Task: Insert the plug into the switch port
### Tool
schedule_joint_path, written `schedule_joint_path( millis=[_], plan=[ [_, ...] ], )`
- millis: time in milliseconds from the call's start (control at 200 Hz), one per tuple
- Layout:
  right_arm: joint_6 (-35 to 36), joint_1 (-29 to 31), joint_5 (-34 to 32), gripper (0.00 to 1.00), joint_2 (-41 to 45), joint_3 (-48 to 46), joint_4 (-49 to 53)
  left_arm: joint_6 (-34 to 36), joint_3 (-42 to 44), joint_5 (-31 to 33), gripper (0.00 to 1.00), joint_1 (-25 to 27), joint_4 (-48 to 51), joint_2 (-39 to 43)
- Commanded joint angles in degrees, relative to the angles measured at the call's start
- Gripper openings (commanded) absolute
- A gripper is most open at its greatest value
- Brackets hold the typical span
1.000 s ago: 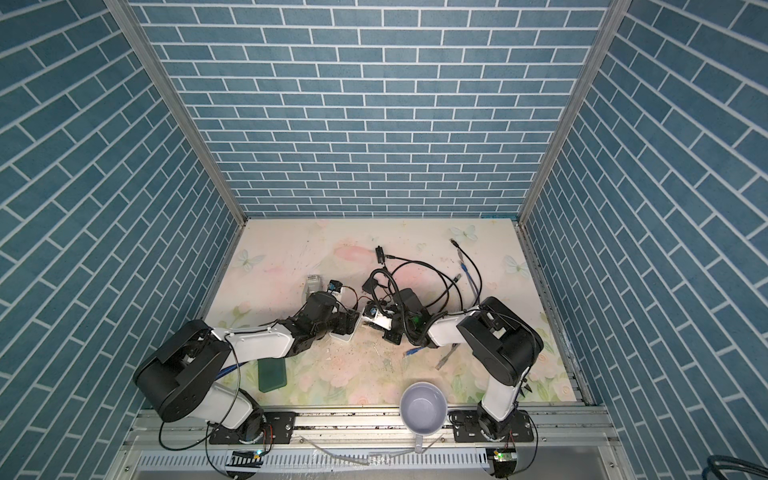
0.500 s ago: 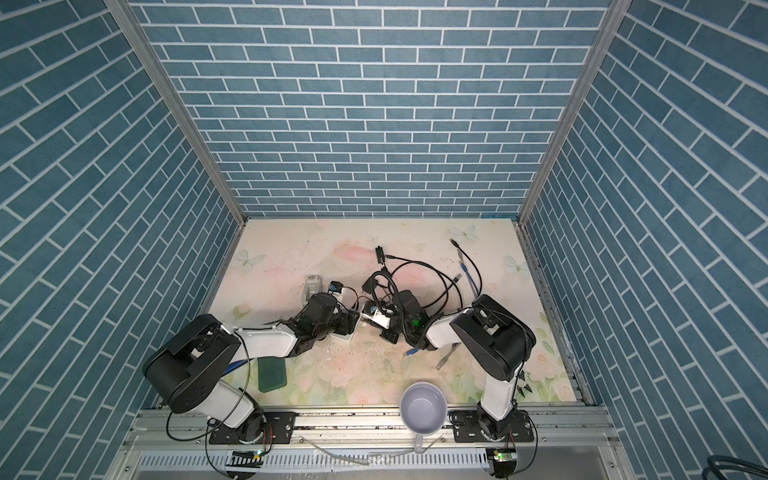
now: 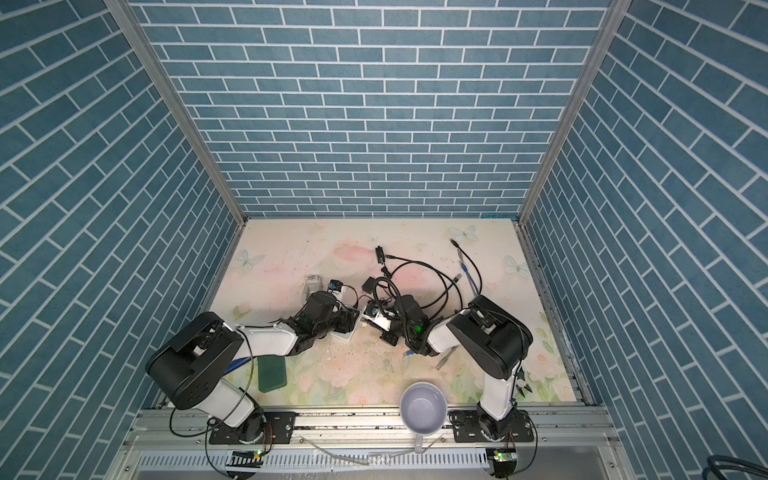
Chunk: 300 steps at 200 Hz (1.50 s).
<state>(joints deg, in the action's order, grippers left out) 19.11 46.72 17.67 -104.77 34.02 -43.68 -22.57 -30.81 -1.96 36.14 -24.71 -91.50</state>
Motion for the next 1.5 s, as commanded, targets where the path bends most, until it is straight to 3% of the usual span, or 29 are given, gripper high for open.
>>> schedule_joint_path(
  millis=[0, 290, 725, 1140, 1495],
  plan=[
    [-4.55, 0.61, -2.96, 0.00, -1.61, -0.72, -9.54, 1.76, -0.89, -6.41, 0.65, 0.38, 1.62, -2.24],
    [-4.97, 0.65, -3.17, 0.00, -1.06, -2.69, -14.27, 5.29, -3.70, -12.25, 0.63, 0.25, 3.34, -5.21],
    [-6.99, 0.74, -7.56, 0.00, 3.12, 0.14, -8.26, 5.85, -4.53, -11.10, 0.63, 0.25, 6.26, -5.70],
    [-7.07, 1.39, -2.22, 0.00, 5.14, 1.31, -6.24, 5.14, -5.15, -10.27, 0.62, 0.28, 6.62, -6.70],
    [-6.49, 1.72, -3.17, 0.00, 1.04, -4.06, -21.03, 4.93, -5.37, -12.09, 0.62, -0.15, 6.52, -6.66]
  ],
)
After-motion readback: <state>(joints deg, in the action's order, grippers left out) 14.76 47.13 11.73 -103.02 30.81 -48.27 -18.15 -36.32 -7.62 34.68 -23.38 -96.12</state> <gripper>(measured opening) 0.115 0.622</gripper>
